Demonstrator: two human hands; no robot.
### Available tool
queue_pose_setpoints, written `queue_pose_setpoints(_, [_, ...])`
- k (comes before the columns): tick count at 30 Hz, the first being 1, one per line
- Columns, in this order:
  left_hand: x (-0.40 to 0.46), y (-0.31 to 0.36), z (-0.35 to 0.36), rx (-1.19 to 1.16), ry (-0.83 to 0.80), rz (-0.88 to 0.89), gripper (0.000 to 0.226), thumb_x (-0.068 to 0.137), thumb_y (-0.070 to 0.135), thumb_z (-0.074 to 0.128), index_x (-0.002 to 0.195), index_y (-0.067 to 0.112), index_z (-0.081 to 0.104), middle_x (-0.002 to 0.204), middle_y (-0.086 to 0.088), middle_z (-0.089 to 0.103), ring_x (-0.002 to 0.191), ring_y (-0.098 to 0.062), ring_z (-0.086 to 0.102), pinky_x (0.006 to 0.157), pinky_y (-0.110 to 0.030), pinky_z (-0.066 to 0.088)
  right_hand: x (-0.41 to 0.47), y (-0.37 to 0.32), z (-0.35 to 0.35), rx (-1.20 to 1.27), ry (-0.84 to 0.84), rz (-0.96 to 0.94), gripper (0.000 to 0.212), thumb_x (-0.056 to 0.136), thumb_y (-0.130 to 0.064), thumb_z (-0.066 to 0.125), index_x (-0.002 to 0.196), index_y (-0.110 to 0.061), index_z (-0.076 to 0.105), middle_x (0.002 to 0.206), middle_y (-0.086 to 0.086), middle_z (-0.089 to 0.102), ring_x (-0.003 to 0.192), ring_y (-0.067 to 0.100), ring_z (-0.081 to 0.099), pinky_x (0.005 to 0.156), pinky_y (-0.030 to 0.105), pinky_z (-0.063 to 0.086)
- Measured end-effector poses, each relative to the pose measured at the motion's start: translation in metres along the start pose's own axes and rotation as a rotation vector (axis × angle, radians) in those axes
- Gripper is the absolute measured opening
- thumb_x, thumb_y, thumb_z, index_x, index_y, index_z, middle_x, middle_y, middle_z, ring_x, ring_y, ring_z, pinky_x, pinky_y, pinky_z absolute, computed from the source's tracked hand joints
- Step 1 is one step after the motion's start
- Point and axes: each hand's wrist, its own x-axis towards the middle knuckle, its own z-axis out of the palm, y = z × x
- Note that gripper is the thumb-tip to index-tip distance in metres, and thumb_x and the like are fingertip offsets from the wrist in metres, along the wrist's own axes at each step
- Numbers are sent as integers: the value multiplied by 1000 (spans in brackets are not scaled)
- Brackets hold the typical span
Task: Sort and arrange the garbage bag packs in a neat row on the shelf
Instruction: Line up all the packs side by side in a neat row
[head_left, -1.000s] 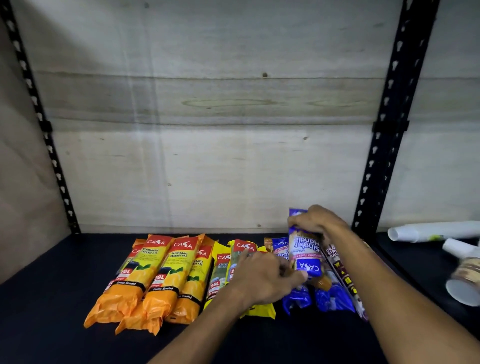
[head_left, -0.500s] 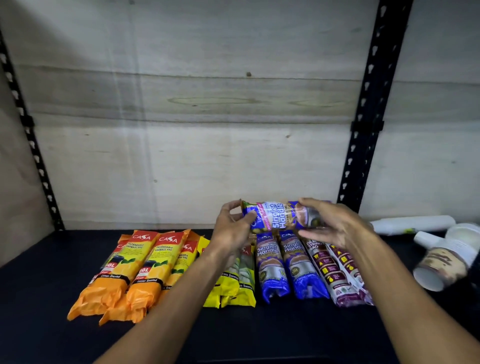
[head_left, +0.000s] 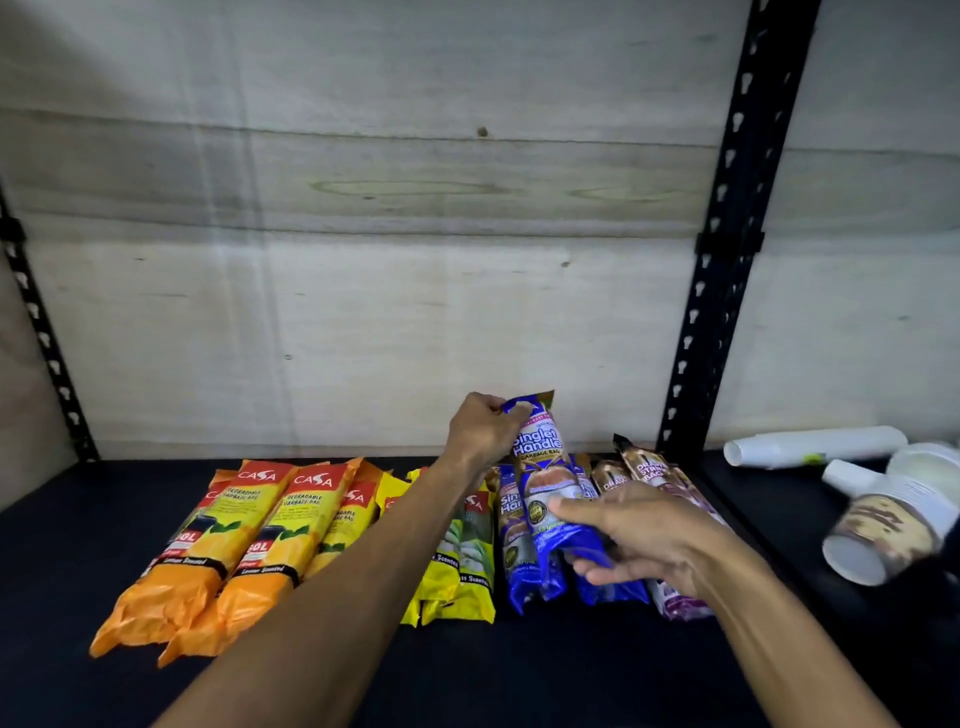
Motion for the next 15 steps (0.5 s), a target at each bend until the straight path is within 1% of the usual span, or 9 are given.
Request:
queue_pose_setpoints(1, [0,-2,3,30,-27,-13,28,83,36,74,90,14,56,107,-14,72,94,-28,71,86,-45,59,2,1,2,-24,-11,5,46,80,-44,78,97,-2,74,87,17,77,71,21,73,74,34,63])
queue_pose_setpoints(4, [-1,-6,10,108,-121,-79,57,83,34,74,126,12,45,120,-14,65,100,-27,68,86,-42,58,9,3,4,-79,-3,28,56,84,-48,73,109,2,69,85,19,77,69,21,75,65,29,61])
queue_pose_setpoints(6, [-2,-8,12,143,-165,-112,68,83,28,74,137,10,37,127,-15,60,104,-28,67,86,-43,58,11,3,3,-121,17,42,56,88,-48,69,114,1,66,86,18,77,69,21,76,62,28,60])
queue_pose_setpoints(9, [-7,-9,15,178,-222,-131,76,85,22,72,146,9,30,132,-17,56,103,-28,65,83,-43,59,9,0,3,-214,39,37,50,93,-48,61,109,-1,67,85,15,77,73,21,76,67,31,63])
queue_pose_setpoints(11, [-10,-8,17,191,-266,-143,74,87,20,71,147,9,29,131,-17,56,100,-27,66,80,-42,59,6,-2,3,-261,62,45,49,95,-49,58,104,-1,66,78,11,73,67,18,73,68,31,64])
queue_pose_setpoints(12, [-12,-7,17,206,-275,-144,70,87,20,71,144,8,31,129,-17,57,99,-27,66,79,-41,59,5,-4,3,-293,77,58,48,95,-49,57,103,-2,63,73,9,67,61,17,70,65,30,63])
queue_pose_setpoints(13, [-14,-5,16,228,-278,-141,63,87,21,71,138,6,37,126,-17,60,98,-27,67,79,-41,59,3,-6,2,-351,108,66,47,95,-51,56,105,-5,60,70,7,61,56,16,67,60,28,62])
queue_pose_setpoints(14, [-17,-2,15,260,-275,-129,50,87,22,71,124,2,45,120,-16,63,98,-27,67,81,-41,58,1,-8,1,-436,160,61,47,94,-54,55,107,-10,59,71,7,59,56,16,65,58,27,59])
queue_pose_setpoints(15, [-20,0,13,291,-273,-118,34,87,22,70,106,2,51,111,-14,66,99,-27,67,84,-42,58,0,-10,0,-546,227,37,49,93,-57,54,108,-10,63,77,7,65,62,18,66,60,26,56])
